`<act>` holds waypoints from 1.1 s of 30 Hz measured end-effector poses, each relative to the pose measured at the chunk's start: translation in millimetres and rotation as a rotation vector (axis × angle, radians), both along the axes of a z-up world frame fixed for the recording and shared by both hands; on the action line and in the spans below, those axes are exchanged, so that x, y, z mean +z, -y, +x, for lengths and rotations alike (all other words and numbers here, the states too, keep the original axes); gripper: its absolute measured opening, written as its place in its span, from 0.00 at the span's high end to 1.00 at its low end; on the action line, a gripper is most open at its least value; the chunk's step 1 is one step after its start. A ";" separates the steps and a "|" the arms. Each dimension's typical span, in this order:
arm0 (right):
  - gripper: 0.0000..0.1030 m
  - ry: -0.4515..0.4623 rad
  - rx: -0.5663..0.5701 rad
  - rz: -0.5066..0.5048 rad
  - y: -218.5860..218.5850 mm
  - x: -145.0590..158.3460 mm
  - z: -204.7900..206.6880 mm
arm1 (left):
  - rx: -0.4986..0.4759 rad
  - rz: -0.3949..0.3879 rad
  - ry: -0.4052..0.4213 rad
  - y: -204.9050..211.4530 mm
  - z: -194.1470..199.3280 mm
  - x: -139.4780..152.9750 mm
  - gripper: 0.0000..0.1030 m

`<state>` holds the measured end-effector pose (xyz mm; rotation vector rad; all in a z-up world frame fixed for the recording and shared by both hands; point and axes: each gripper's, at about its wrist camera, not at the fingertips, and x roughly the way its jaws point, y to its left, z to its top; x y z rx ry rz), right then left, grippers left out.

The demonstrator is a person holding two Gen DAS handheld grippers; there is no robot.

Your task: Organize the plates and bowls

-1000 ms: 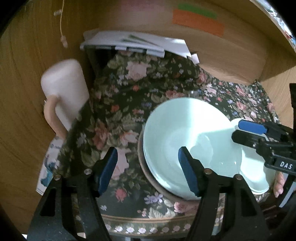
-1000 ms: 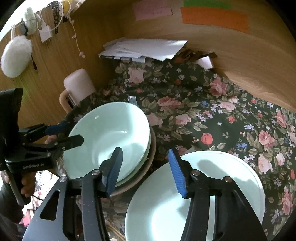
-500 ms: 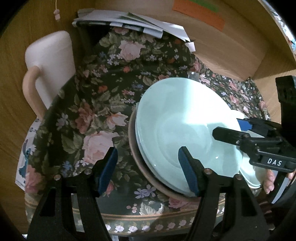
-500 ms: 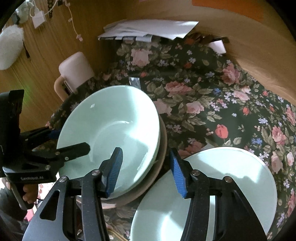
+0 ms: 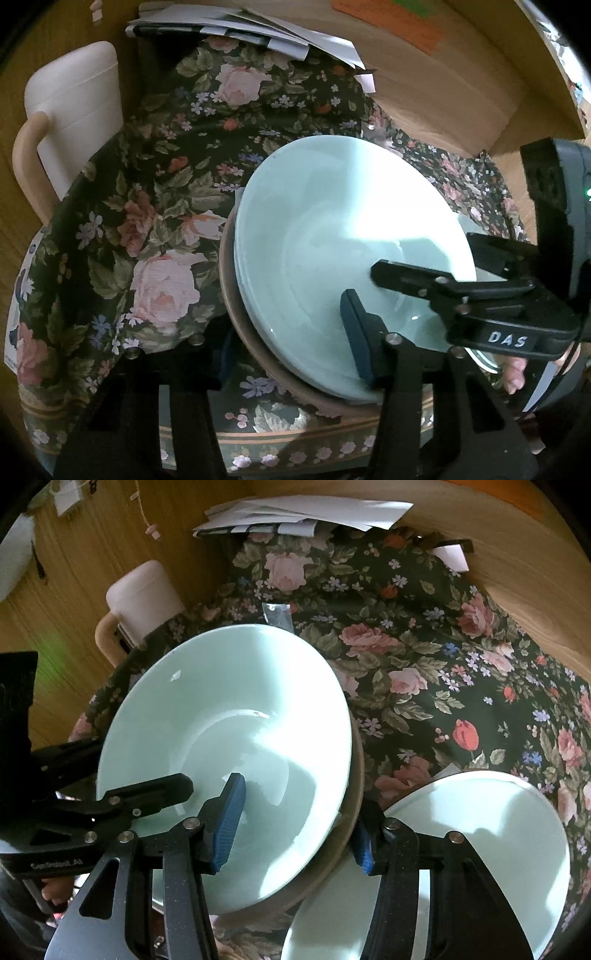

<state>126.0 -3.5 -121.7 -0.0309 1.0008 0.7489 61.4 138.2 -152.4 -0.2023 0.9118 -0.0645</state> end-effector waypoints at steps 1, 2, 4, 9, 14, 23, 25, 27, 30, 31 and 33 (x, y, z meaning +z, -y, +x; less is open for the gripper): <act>0.55 -0.003 -0.005 0.002 0.6 0.0 0.7 | 0.002 -0.005 0.000 -0.4 0.0 0.4 0.51; 0.55 -0.005 -0.009 0.004 0.9 0.2 1.1 | 0.008 -0.010 0.000 -0.7 0.3 1.0 0.51; 0.57 -0.017 -0.023 0.016 3.3 0.1 3.1 | 0.021 -0.011 -0.001 -0.1 1.0 1.9 0.51; 0.63 -0.042 -0.054 0.049 7.9 -2.2 4.5 | 0.037 0.004 0.008 1.8 1.5 3.8 0.51; 0.66 -0.045 -0.072 0.073 9.8 -3.0 4.1 | 0.046 0.027 0.016 3.6 2.4 5.1 0.51; 0.68 -0.019 -0.093 0.118 16.1 8.8 2.7 | 0.068 0.027 0.043 3.0 2.2 15.6 0.51; 0.68 -0.009 -0.098 0.126 18.7 13.0 2.1 | 0.067 0.024 0.051 3.8 1.6 19.0 0.51; 0.68 0.005 -0.105 0.133 23.1 17.6 0.6 | 0.064 0.023 0.059 5.4 1.5 22.6 0.51; 0.69 0.022 -0.113 0.135 28.4 22.8 -1.8 | 0.057 0.022 0.071 9.2 1.1 27.9 0.51; 0.69 0.028 -0.117 0.136 31.0 24.5 -2.9 | 0.055 0.022 0.077 10.7 1.1 29.5 0.51; 0.70 0.038 -0.125 0.136 36.0 27.2 -4.7 | 0.051 0.025 0.088 14.1 1.4 32.3 0.51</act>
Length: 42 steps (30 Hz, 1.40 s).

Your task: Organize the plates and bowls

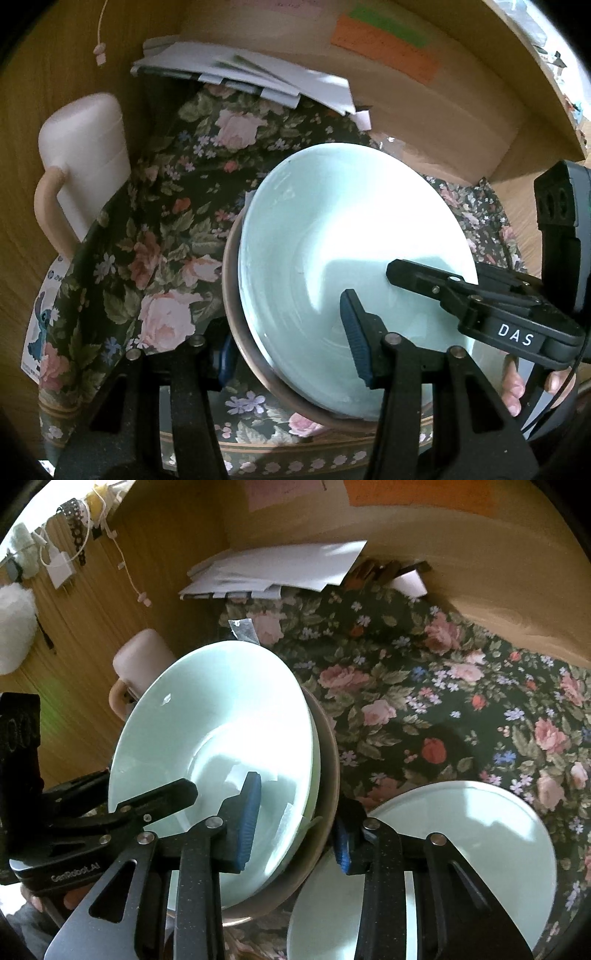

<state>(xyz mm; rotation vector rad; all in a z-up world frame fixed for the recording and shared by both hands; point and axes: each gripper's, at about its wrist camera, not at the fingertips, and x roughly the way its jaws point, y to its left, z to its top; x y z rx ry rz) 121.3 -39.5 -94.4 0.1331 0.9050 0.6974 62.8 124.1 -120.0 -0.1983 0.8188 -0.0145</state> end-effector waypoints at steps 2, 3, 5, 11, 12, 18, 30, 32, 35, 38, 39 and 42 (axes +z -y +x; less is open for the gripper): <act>0.70 0.005 -0.008 0.001 4.8 0.5 -0.6 | -0.007 0.000 0.008 4.3 0.3 3.3 0.51; 0.70 0.006 -0.014 0.002 8.0 1.5 -0.9 | -0.012 0.000 0.011 6.7 0.5 4.9 0.51; 0.70 0.008 -0.026 0.005 13.6 2.8 -1.5 | -0.022 0.003 0.014 11.4 1.8 6.7 0.51; 0.70 0.018 -0.062 0.009 33.7 7.7 -4.9 | -0.055 0.000 0.014 27.3 5.7 10.3 0.51; 0.70 0.018 -0.068 0.009 36.3 8.2 -5.7 | -0.061 -0.002 0.014 29.4 6.4 11.0 0.51; 0.70 0.016 -0.105 0.005 53.4 9.1 -12.0 | -0.095 -0.001 0.016 46.6 9.6 14.0 0.51; 0.70 0.015 -0.191 0.014 95.5 11.7 -27.1 | -0.184 0.005 0.019 75.9 3.6 18.5 0.51; 0.70 0.017 -0.203 0.013 101.1 11.5 -29.3 | -0.197 0.007 0.019 81.1 3.0 18.3 0.51; 0.70 0.015 -0.222 0.013 109.3 11.9 -32.6 | -0.218 0.003 0.009 88.0 3.2 16.8 0.51; 0.70 0.012 -0.241 0.012 116.1 12.0 -37.2 | -0.238 0.005 0.000 95.1 3.1 14.9 0.51; 0.70 0.011 -0.248 0.011 119.0 11.7 -38.5 | -0.245 0.007 -0.001 97.7 2.7 14.5 0.51; 0.70 0.005 -0.264 0.012 124.6 10.3 -41.0 | -0.261 0.010 -0.004 104.1 2.3 13.5 0.51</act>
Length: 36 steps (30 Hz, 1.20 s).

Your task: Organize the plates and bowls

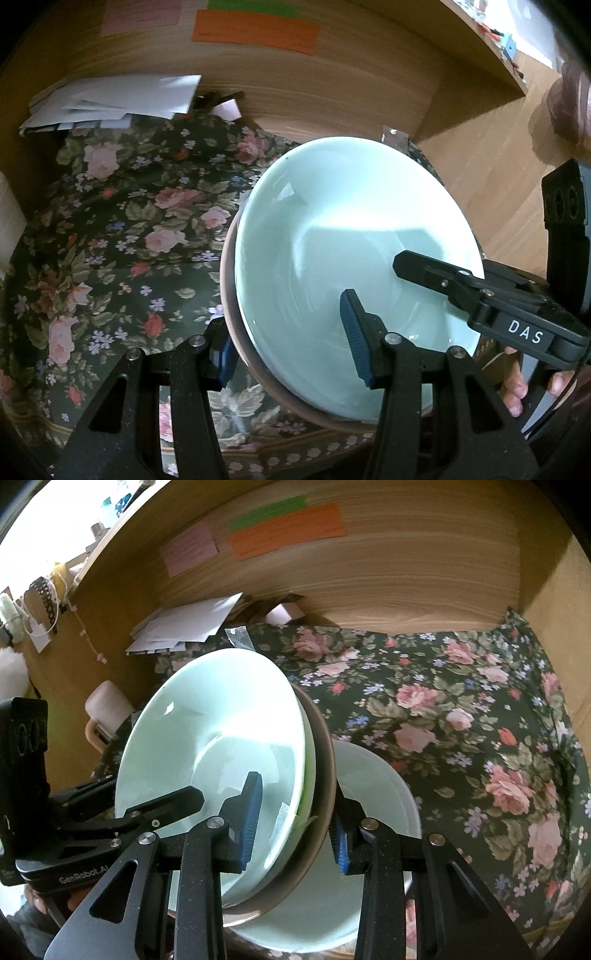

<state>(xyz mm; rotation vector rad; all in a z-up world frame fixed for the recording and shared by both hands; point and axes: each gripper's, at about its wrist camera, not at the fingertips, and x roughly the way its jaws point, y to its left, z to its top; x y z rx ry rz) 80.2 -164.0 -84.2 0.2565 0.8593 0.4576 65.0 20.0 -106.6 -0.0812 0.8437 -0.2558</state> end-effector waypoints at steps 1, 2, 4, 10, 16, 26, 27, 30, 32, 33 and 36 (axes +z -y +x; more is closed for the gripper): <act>0.70 -0.005 -0.008 -0.006 1.8 -0.5 -1.0 | -0.005 0.000 -0.002 2.2 0.2 -0.6 0.51; 0.70 -0.007 -0.013 -0.007 3.6 -1.3 -1.9 | -0.010 0.001 -0.006 4.7 0.6 -1.5 0.51; 0.70 -0.015 -0.022 -0.005 7.3 -3.2 -2.7 | -0.020 0.002 -0.012 8.4 1.0 -3.2 0.51; 0.70 -0.041 -0.042 0.003 15.6 -10.9 -3.3 | -0.051 0.013 -0.036 18.8 1.7 -9.5 0.51; 0.70 -0.074 -0.050 0.011 17.0 -22.7 1.6 | -0.064 0.020 -0.079 24.1 8.7 -20.0 0.51; 0.71 -0.102 -0.043 0.046 22.4 -36.4 10.7 | -0.058 0.022 -0.106 25.2 19.6 -29.8 0.51; 0.71 -0.102 -0.042 0.052 22.9 -36.9 11.3 | -0.060 0.022 -0.105 24.9 23.2 -30.8 0.51; 0.70 -0.096 -0.037 0.057 22.7 -37.0 10.5 | -0.066 0.014 -0.108 24.0 25.6 -31.1 0.51; 0.68 -0.083 -0.035 0.053 22.1 -35.4 8.9 | -0.068 0.009 -0.109 23.5 25.7 -31.3 0.52; 0.68 -0.073 -0.039 0.045 21.5 -33.9 7.3 | -0.069 0.007 -0.108 23.3 26.2 -31.5 0.52; 0.66 -0.051 -0.039 0.018 20.6 -30.8 4.3 | -0.064 0.013 -0.099 22.5 27.4 -31.4 0.52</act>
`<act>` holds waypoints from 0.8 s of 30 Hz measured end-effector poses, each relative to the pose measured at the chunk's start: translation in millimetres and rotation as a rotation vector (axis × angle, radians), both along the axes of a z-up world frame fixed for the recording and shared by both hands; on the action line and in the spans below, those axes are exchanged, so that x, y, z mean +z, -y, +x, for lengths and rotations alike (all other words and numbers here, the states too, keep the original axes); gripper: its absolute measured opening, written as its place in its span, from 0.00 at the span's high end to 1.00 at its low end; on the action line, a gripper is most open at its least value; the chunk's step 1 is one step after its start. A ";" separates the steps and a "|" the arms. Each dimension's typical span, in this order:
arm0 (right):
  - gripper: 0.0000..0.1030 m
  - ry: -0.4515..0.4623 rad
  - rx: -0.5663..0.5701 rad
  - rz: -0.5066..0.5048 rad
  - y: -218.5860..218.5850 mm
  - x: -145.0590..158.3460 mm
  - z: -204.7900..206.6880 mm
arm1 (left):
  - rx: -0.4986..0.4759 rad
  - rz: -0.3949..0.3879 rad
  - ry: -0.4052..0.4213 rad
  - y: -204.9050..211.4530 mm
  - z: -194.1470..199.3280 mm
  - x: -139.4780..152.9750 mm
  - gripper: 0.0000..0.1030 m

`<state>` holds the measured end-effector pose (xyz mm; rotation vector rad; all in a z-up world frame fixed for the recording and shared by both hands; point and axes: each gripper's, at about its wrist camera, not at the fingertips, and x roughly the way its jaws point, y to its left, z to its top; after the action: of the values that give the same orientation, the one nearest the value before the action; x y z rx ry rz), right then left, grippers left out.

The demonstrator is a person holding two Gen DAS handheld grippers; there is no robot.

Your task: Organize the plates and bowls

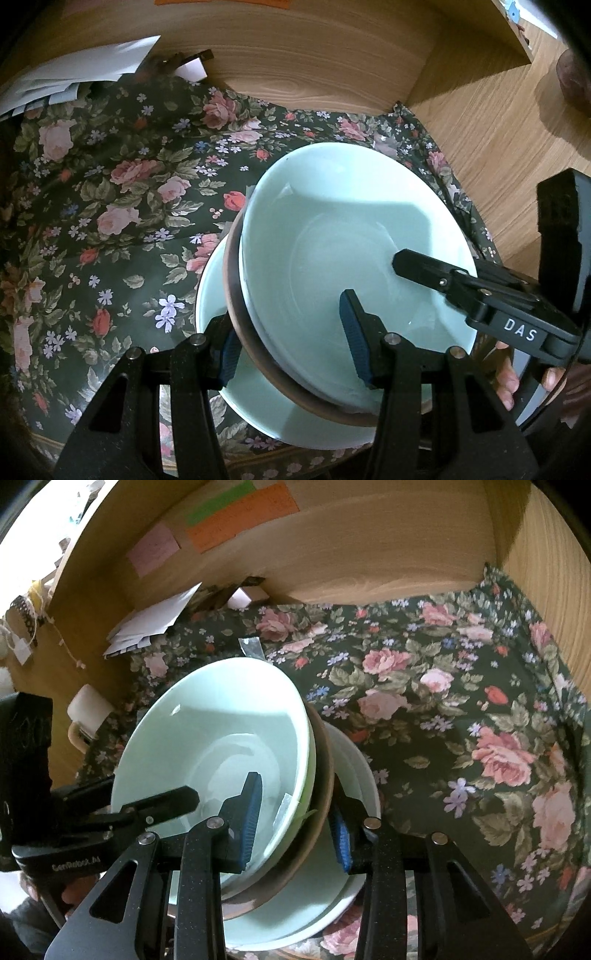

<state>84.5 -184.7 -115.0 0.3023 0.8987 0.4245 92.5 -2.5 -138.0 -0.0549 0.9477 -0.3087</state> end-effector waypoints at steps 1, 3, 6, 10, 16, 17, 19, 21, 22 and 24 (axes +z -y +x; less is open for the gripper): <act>0.62 0.004 -0.003 -0.004 0.7 0.5 -0.7 | 0.004 0.006 0.010 0.3 -0.6 0.8 0.52; 0.56 0.019 -0.016 -0.008 2.9 2.8 -3.3 | 0.012 0.021 0.032 0.6 -3.1 3.4 0.51; 0.53 0.050 -0.032 0.004 8.0 11.0 -7.7 | 0.031 0.034 0.044 -0.9 -5.4 5.4 0.44; 0.50 0.124 -0.049 0.016 12.6 29.9 -17.9 | 0.075 0.034 0.063 -8.2 -10.6 11.4 0.42; 0.46 0.275 -0.059 0.020 17.6 63.4 -44.2 | 0.108 0.023 0.200 -10.9 -37.7 46.8 0.36; 0.44 0.307 -0.063 0.021 18.9 69.6 -50.8 | 0.114 0.023 0.238 -10.5 -45.1 55.3 0.35; 0.42 0.353 -0.065 0.022 18.6 79.3 -61.3 | 0.123 0.024 0.314 -8.5 -60.8 71.0 0.31; 0.40 0.405 -0.068 0.024 19.6 90.2 -73.5 | 0.130 0.028 0.374 -7.4 -74.1 82.0 0.27; 0.38 0.430 -0.071 0.025 19.8 94.8 -79.5 | 0.135 0.031 0.409 -6.3 -81.5 87.8 0.24; 0.34 0.478 -0.078 0.024 19.9 103.3 -90.9 | 0.145 0.039 0.476 -4.1 -95.9 98.2 0.20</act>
<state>-6.4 -204.5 -11.6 0.2419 0.4139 0.4120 -3.4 1.6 -39.8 -0.0125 0.4744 -0.1570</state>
